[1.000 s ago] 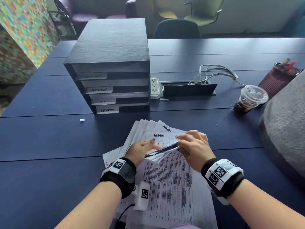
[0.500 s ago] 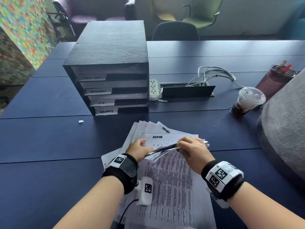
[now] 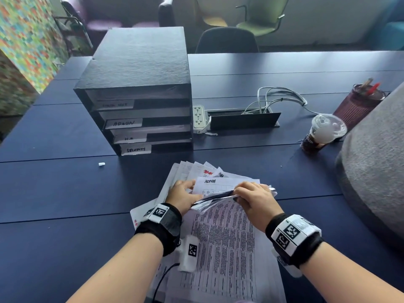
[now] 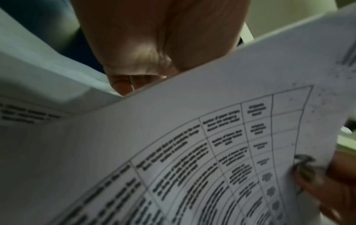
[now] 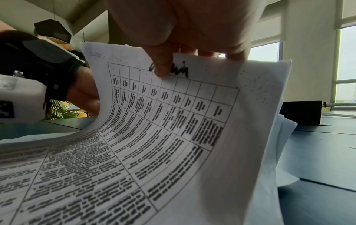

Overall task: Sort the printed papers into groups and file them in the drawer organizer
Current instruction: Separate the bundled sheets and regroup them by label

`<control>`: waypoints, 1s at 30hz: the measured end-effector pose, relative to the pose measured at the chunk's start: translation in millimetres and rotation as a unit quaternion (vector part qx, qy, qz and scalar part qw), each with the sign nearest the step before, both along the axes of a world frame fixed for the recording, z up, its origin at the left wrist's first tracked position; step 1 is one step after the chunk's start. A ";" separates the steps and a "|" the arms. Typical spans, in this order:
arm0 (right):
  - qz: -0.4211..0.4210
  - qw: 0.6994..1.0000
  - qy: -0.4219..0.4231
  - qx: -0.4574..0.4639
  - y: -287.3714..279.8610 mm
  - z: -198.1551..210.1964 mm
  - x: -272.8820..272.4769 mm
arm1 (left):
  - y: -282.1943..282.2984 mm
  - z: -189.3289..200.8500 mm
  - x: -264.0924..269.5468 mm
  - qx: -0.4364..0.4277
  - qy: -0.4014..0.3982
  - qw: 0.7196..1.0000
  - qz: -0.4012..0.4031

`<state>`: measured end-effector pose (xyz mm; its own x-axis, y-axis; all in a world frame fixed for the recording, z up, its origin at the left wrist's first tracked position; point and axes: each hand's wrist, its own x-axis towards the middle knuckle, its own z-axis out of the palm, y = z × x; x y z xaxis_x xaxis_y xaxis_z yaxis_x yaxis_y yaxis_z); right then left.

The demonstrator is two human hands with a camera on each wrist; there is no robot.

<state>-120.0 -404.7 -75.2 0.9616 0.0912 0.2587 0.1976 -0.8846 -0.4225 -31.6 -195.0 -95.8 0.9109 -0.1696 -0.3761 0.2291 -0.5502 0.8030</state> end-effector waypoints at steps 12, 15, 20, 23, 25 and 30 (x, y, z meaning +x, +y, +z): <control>-0.006 0.999 0.034 -0.014 -0.6 6.2 4.5 | -2.5 10.6 -9.4 -0.067 -0.041 0.996 -0.041; -0.005 0.999 0.041 -0.027 -3.0 19.3 11.8 | -2.4 21.3 -12.7 -0.113 -0.074 0.991 0.018; -0.004 0.994 0.092 -0.056 -11.0 41.8 25.5 | 19.7 50.9 -0.8 -0.181 -0.126 0.965 0.144; -0.001 0.991 0.112 -0.067 -8.6 40.6 26.9 | 33.3 72.2 5.9 -0.221 -0.136 0.954 0.149; -0.003 0.993 0.095 -0.070 -4.5 35.0 25.0 | 39.9 81.6 9.7 -0.196 -0.169 0.955 0.142; -0.012 0.993 0.077 -0.087 3.0 26.7 20.7 | 51.0 116.8 20.1 -0.203 -0.271 0.923 0.185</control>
